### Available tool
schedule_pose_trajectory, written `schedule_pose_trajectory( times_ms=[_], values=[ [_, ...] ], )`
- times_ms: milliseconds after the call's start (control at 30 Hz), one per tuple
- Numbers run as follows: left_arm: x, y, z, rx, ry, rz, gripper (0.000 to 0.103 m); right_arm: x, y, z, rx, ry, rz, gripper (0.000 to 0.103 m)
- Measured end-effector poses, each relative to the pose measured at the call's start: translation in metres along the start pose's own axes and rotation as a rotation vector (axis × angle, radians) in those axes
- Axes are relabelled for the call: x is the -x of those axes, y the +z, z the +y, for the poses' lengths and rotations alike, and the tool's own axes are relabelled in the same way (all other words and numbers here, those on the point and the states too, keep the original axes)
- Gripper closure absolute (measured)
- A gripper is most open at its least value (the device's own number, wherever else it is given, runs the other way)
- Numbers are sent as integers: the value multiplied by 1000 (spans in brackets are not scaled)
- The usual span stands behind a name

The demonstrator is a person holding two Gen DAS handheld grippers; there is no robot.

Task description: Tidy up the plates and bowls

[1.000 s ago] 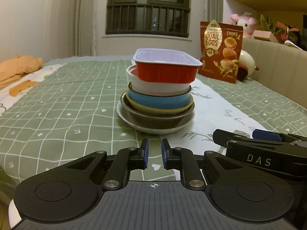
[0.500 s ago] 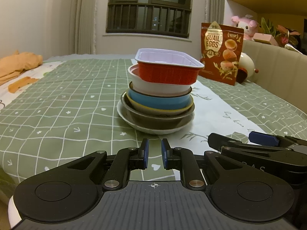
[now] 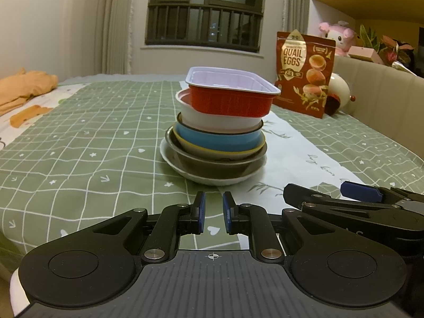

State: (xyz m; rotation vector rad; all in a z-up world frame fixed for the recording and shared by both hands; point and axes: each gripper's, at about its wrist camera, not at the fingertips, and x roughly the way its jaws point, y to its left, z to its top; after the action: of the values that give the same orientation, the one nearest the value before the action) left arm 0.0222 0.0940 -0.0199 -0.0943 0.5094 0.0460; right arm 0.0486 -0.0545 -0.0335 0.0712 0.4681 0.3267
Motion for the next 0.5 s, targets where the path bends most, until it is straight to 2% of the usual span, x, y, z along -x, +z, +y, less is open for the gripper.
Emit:
schedule_pose_trajectory(
  times_ms=[500],
  values=[
    [2, 0, 0, 7, -4, -2, 86, -1, 0, -1, -5, -1, 2, 16]
  ],
)
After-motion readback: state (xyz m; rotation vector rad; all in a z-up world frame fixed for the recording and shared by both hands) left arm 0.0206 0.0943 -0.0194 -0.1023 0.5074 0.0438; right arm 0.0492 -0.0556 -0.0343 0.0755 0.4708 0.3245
